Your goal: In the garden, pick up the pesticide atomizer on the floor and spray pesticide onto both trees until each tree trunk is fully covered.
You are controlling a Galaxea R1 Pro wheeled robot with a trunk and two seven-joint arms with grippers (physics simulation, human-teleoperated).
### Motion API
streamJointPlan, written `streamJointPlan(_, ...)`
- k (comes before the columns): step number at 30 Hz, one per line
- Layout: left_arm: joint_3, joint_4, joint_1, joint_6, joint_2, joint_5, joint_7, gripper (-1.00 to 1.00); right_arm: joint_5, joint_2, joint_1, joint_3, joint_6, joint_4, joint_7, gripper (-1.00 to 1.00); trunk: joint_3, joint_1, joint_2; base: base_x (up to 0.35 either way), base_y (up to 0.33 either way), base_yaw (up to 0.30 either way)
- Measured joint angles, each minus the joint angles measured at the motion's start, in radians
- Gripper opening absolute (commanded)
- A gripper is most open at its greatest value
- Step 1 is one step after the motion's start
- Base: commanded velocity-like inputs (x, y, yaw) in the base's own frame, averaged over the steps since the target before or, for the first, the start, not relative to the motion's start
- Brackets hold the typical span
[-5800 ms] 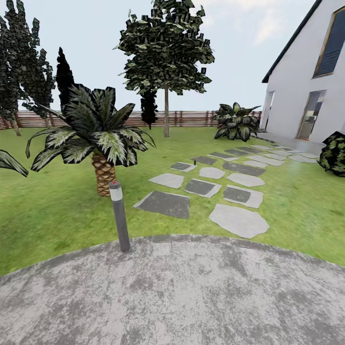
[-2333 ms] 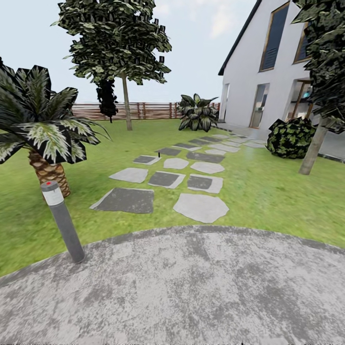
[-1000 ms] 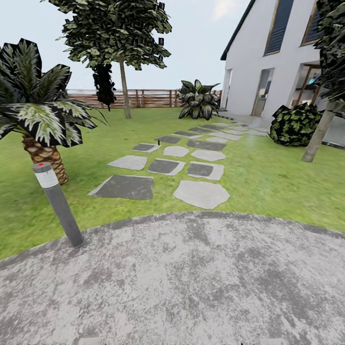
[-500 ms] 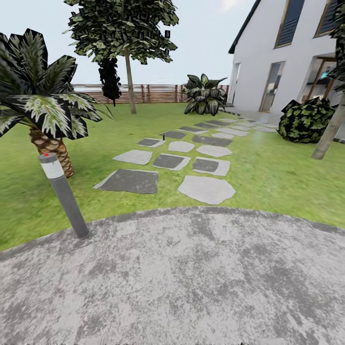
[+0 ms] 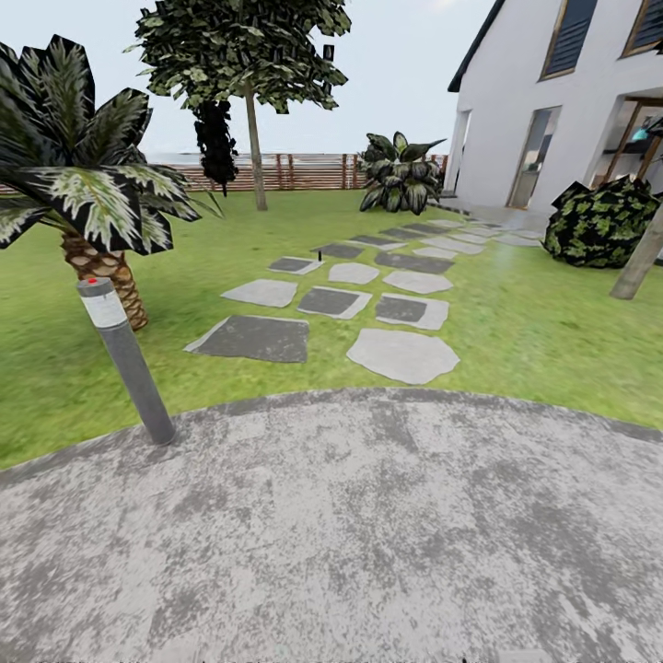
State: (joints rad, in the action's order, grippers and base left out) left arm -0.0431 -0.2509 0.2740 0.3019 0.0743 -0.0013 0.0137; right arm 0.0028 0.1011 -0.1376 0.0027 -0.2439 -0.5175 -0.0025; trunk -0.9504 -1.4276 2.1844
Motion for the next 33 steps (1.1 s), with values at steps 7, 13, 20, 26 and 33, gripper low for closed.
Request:
streamJointPlan(7, 0.000, 0.000, 0.000, 0.000, 0.000, 0.000, 0.000, 1.00, 0.002, 0.000, 0.000, 0.001, 0.000, 0.000, 0.004, 1.00, -0.023, -0.027, 0.049, 0.000, 0.000, 0.000)
streamJointPlan(13, 0.000, -0.001, 0.000, 0.002, 0.000, 0.001, 0.000, 1.00, 0.001, 0.000, 0.000, 0.000, 0.000, 0.000, 0.004, 1.00, -0.026, -0.031, 0.056, 0.000, 0.000, 0.000)
streamJointPlan(20, -0.002, -0.002, 0.000, 0.004, 0.001, 0.001, 0.001, 1.00, 0.000, 0.000, 0.000, 0.001, 0.000, -0.003, 0.007, 1.00, -0.026, -0.030, 0.056, 0.245, 0.000, 0.000)
streamJointPlan(26, -0.004, -0.001, 0.000, 0.005, 0.001, 0.002, 0.000, 1.00, 0.000, 0.000, 0.000, 0.000, 0.000, -0.001, 0.005, 1.00, -0.032, -0.030, 0.056, 0.334, 0.000, 0.000)
streamJointPlan(33, -0.005, 0.000, 0.000, 0.005, 0.001, 0.000, 0.000, 1.00, 0.000, 0.000, 0.000, 0.000, 0.000, 0.000, 0.001, 1.00, -0.042, -0.030, 0.056, 0.340, -0.049, 0.000)
